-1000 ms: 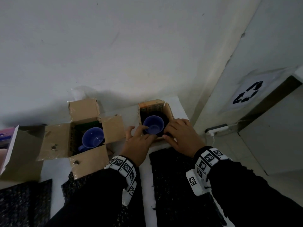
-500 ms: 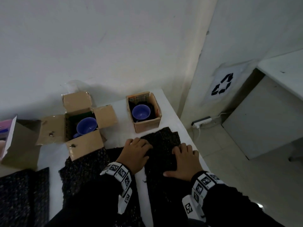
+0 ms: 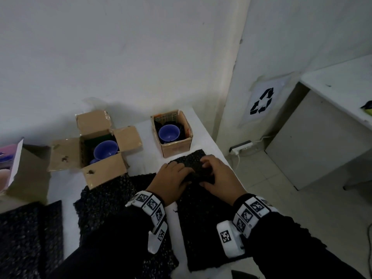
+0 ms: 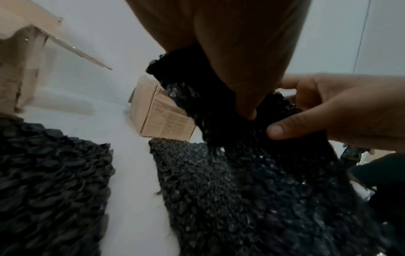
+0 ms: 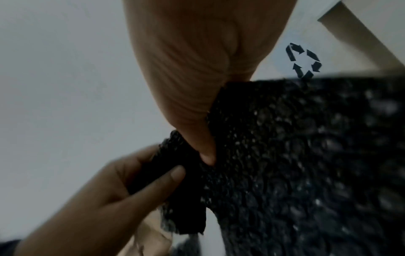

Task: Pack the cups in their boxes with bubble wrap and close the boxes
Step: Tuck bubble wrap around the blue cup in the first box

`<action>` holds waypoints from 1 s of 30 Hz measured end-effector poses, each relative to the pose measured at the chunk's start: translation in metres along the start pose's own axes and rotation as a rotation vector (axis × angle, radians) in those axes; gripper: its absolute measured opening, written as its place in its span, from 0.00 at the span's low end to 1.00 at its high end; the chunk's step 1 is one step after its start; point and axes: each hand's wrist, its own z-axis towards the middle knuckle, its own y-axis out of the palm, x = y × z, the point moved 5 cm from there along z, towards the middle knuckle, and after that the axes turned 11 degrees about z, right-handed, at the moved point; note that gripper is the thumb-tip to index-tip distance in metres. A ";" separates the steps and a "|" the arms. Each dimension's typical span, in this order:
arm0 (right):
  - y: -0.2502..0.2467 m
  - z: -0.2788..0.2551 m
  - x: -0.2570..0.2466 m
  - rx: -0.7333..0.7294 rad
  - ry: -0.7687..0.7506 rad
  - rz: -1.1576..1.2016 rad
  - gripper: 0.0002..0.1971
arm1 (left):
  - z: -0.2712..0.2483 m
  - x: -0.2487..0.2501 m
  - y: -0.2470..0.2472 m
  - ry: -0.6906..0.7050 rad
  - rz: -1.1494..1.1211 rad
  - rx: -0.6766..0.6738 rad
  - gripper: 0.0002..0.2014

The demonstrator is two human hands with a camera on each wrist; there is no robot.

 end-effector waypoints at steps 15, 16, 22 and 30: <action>-0.005 0.038 -0.065 -0.235 -0.007 0.158 0.21 | -0.018 -0.044 -0.071 -0.140 -0.165 0.079 0.19; -0.003 0.042 -0.068 -0.266 -0.045 0.082 0.23 | -0.018 -0.048 -0.077 -0.128 -0.182 0.095 0.18; -0.011 0.073 -0.064 -0.139 -0.119 0.123 0.15 | 0.005 -0.082 -0.098 -0.263 -0.154 0.111 0.12; -0.014 0.112 -0.081 -0.115 -0.192 0.234 0.18 | 0.058 -0.126 -0.103 -0.405 0.053 0.245 0.07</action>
